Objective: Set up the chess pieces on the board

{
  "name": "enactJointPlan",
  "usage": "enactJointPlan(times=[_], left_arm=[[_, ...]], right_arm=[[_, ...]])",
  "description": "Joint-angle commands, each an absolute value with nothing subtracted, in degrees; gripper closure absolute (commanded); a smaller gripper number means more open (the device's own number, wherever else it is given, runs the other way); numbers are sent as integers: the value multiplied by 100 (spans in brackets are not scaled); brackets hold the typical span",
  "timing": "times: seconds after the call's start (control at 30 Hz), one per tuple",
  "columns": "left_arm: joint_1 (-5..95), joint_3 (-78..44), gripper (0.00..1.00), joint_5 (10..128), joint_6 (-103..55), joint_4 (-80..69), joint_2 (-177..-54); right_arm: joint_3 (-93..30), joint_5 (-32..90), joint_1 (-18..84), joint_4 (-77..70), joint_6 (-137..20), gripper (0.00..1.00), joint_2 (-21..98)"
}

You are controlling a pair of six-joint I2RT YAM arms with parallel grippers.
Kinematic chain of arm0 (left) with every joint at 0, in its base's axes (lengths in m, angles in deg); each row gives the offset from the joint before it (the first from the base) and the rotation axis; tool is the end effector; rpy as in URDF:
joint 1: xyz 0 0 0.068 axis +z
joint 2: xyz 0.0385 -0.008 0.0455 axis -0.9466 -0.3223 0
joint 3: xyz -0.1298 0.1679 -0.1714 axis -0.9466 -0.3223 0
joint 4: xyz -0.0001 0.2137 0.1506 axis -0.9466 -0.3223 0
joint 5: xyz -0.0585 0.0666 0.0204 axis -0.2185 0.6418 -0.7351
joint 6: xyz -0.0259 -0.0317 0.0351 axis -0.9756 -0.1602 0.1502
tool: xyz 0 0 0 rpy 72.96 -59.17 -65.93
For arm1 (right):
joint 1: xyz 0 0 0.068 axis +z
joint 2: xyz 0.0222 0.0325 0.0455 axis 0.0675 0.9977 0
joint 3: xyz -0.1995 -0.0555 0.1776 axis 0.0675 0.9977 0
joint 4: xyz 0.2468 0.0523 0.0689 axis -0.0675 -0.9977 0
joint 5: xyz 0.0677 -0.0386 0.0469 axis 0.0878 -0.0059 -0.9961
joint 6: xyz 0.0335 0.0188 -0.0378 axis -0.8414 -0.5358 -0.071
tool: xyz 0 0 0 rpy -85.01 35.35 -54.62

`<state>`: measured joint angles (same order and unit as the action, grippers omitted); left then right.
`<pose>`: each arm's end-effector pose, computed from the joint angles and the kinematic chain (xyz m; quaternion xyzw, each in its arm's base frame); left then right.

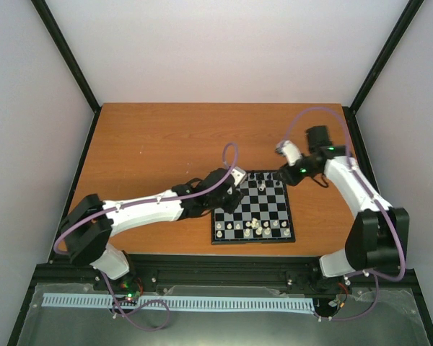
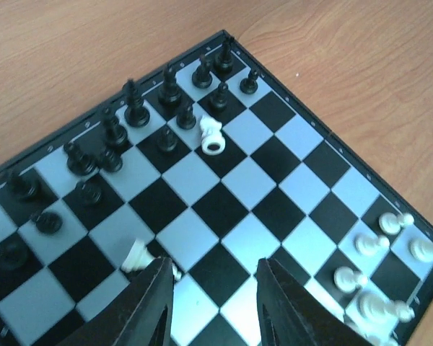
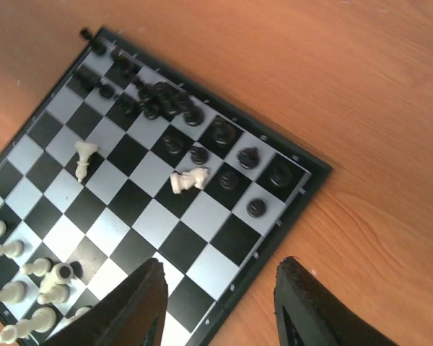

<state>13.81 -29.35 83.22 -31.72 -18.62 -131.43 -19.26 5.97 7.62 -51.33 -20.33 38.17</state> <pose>0.1897 -0.2896 0.2285 0.2764 0.8700 -0.2144 0.3475 0.2704 0.0357 0.2653 -0.3368 0.8823 0.1986 0.2620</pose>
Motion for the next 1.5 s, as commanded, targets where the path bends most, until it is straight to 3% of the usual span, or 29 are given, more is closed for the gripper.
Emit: enactJointPlan(times=[0.0,0.2,0.67,1.47], left_arm=[[1252,-2009,65,8390,-3051,-2246,-13900],[1048,-750,65,8780,-2964,-2966,-15058],[1046,773,64,9233,-3043,-3747,-16461],[1200,1505,62,9404,-3218,-4108,-17087]], right_arm=[[-1568,-165,-218,-5390,-2018,57,3265],[-1348,-777,-984,-5658,-1910,53,2807],[-996,-1156,-1019,-5605,-1696,52,2526],[-1031,-1274,-1019,-5718,-1543,53,2637]])
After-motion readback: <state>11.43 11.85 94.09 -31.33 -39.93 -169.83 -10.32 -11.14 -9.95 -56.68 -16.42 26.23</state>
